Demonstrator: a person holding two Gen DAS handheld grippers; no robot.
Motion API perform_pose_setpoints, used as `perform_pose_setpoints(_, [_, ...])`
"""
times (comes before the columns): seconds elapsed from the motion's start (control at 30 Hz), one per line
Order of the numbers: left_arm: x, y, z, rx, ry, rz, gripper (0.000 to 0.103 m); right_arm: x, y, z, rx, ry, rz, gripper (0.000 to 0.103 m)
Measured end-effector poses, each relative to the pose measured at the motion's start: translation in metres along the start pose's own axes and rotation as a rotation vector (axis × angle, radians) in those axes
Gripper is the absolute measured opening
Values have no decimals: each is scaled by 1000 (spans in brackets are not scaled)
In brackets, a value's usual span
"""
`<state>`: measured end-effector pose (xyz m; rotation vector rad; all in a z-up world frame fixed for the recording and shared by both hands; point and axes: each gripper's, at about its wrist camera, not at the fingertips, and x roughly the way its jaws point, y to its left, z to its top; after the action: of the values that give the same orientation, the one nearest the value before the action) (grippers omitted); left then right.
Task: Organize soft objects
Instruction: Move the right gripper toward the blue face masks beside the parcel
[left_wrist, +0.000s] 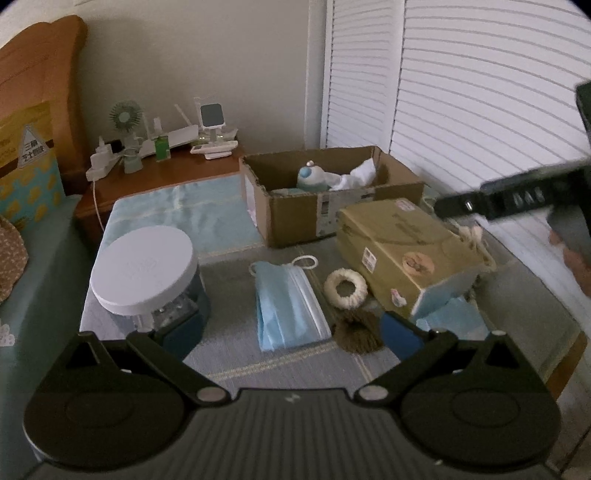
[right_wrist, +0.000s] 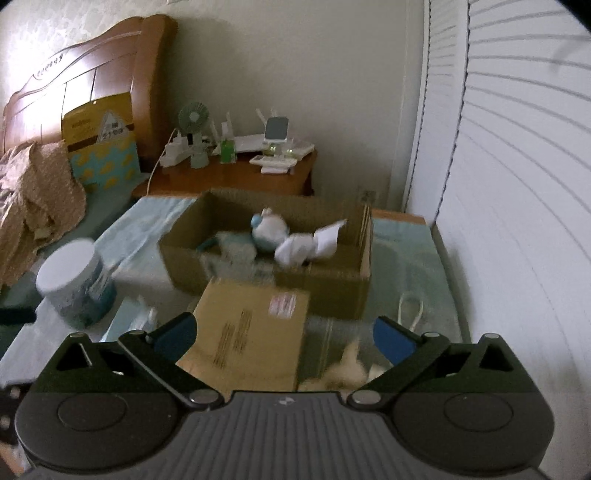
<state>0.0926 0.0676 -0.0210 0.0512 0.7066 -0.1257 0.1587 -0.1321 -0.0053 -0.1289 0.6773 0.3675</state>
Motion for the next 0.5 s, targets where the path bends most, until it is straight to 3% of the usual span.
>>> perform_pose_setpoints(0.5, [-6,0,-20,-16,26,-14,101,-12,38,-88,-37,121,24,103])
